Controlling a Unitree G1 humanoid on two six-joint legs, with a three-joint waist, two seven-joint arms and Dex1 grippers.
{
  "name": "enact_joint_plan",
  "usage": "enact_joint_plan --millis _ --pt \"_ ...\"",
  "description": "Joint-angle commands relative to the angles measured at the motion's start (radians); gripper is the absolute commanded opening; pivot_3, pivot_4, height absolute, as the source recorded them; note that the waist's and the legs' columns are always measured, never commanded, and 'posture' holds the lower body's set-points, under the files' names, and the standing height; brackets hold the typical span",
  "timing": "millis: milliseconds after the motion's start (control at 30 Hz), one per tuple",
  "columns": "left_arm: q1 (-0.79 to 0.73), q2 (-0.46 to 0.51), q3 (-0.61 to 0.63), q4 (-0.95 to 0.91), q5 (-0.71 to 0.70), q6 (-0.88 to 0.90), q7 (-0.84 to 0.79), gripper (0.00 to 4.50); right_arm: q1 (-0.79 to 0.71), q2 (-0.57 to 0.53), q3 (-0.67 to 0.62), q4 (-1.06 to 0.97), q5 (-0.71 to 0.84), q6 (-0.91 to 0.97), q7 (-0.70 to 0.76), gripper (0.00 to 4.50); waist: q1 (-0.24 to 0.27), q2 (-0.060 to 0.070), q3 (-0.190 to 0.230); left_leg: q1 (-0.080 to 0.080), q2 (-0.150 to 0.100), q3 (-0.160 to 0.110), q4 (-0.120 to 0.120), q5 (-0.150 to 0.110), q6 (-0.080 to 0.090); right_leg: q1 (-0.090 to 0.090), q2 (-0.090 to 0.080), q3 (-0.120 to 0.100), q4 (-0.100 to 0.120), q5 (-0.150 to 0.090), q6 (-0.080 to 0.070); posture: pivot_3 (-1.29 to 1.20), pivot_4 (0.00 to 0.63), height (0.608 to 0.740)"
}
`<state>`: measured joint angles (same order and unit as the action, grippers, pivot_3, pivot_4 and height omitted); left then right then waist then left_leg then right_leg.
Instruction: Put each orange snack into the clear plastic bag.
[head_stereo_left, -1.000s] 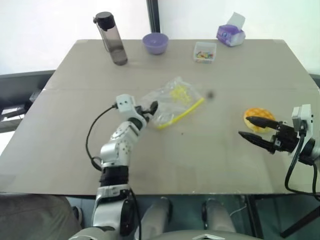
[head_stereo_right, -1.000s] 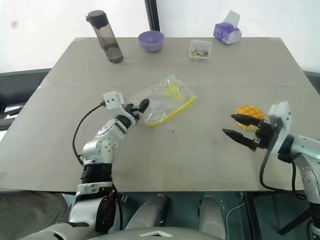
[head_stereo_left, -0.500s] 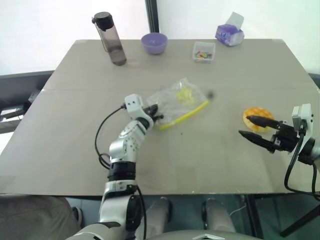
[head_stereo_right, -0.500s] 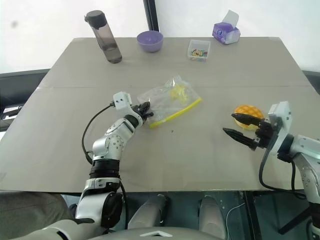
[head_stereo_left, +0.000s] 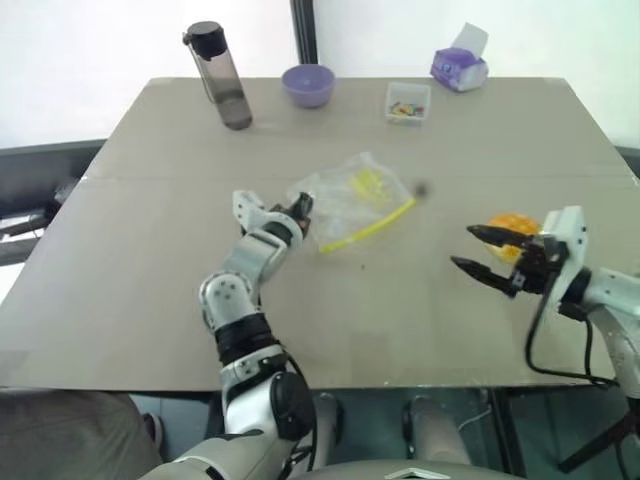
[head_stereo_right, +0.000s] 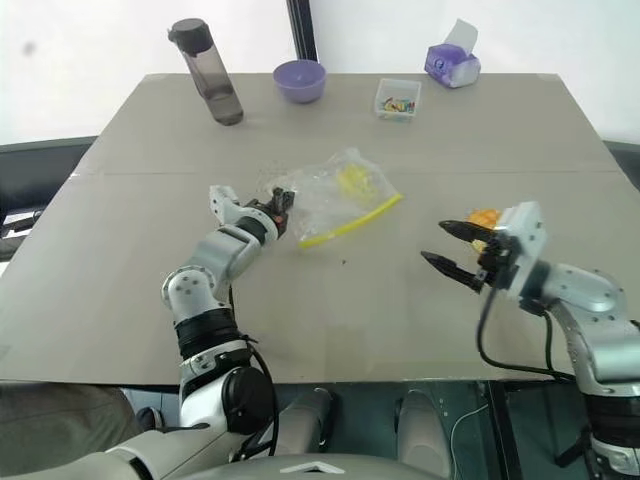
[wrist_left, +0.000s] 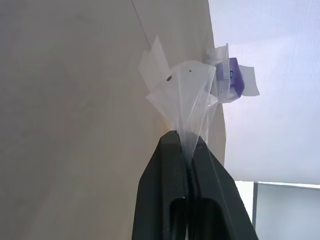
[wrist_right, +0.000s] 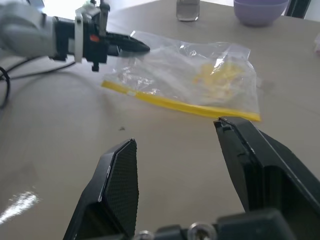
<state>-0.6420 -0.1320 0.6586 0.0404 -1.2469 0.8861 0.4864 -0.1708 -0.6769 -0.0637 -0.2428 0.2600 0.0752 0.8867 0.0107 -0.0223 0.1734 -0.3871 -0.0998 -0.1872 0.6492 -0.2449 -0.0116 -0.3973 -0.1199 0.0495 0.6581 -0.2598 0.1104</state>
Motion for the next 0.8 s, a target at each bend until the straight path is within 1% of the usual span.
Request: enact_joint_plan --millis 33,200,267,333,467,567,667,733,767,800 --pt "0.021 -0.022 -0.035 -0.098 -0.181 0.017 0.140 0.07 -0.090 0.024 0.087 0.117 -0.204 -0.195 -0.085 2.82 0.003 0.000 0.000 0.000 0.000 0.000 0.000 0.000 0.000 0.000 0.000 0.000 0.000 0.000 0.000 0.00 0.150 0.740" --pt "0.068 -0.022 -0.122 -0.151 -0.305 -0.002 0.234 0.07 -0.191 0.063 0.222 0.308 -0.389 -0.363 -0.145 2.82 0.005 -0.001 0.000 0.000 0.000 0.000 0.000 0.000 0.000 0.000 0.000 0.001 0.000 0.000 0.000 0.00 0.150 0.740" --pt "0.083 -0.023 -0.152 -0.167 -0.333 -0.023 0.256 0.07 -0.234 0.084 0.276 0.384 -0.464 -0.415 -0.177 2.82 0.003 -0.001 0.000 0.000 -0.001 0.001 0.000 0.000 0.000 0.000 0.000 0.002 0.000 0.001 0.000 0.00 0.150 0.740" --pt "0.092 -0.020 -0.175 -0.176 -0.355 -0.043 0.274 0.07 -0.264 0.104 0.311 0.440 -0.507 -0.450 -0.199 2.82 0.001 -0.001 0.000 0.000 -0.001 0.001 0.000 0.000 0.000 0.000 0.000 0.002 0.000 0.001 0.000 0.00 0.150 0.740" --pt "0.109 0.011 -0.218 -0.179 -0.398 -0.065 0.273 0.07 -0.328 0.159 0.334 0.543 -0.555 -0.481 -0.271 2.82 -0.002 -0.001 0.000 0.002 0.000 0.003 0.000 0.000 0.000 0.000 0.002 0.004 0.001 0.001 -0.001 0.00 0.150 0.740" --pt "0.119 0.035 -0.248 -0.178 -0.427 -0.081 0.270 0.07 -0.366 0.189 0.312 0.585 -0.558 -0.480 -0.330 2.82 0.000 -0.001 0.000 0.002 0.000 0.004 0.000 0.000 0.000 0.000 0.002 0.005 0.001 0.001 -0.001 0.00 0.150 0.740" --pt "0.129 0.056 -0.274 -0.182 -0.454 -0.099 0.280 0.00 -0.376 0.187 0.291 0.590 -0.546 -0.478 -0.356 1.99 0.001 -0.001 0.000 0.002 0.000 0.004 0.000 0.000 0.000 0.000 0.002 0.005 0.001 0.001 -0.001 0.00 0.150 0.740" --pt "0.132 0.074 -0.289 -0.182 -0.467 -0.104 0.271 0.00 -0.370 0.175 0.287 0.592 -0.542 -0.487 -0.358 1.01 0.002 -0.001 0.000 0.002 0.000 0.004 0.000 0.000 0.000 0.000 0.002 0.005 0.000 0.001 -0.001 0.00 0.150 0.740" --pt "0.134 0.085 -0.297 -0.181 -0.469 -0.104 0.266 0.00 -0.368 0.170 0.286 0.593 -0.541 -0.492 -0.358 0.65 0.002 -0.001 0.000 0.002 0.000 0.004 0.000 0.000 0.000 0.000 0.002 0.005 0.001 0.001 -0.001 0.00 0.150 0.740" --pt "0.134 0.094 -0.304 -0.178 -0.474 -0.107 0.264 0.00 -0.367 0.167 0.284 0.593 -0.538 -0.493 -0.358 0.43 0.001 -0.001 0.000 0.002 0.000 0.004 0.000 0.000 0.000 0.000 0.002 0.005 0.001 0.001 -0.001 0.00 0.150 0.740"
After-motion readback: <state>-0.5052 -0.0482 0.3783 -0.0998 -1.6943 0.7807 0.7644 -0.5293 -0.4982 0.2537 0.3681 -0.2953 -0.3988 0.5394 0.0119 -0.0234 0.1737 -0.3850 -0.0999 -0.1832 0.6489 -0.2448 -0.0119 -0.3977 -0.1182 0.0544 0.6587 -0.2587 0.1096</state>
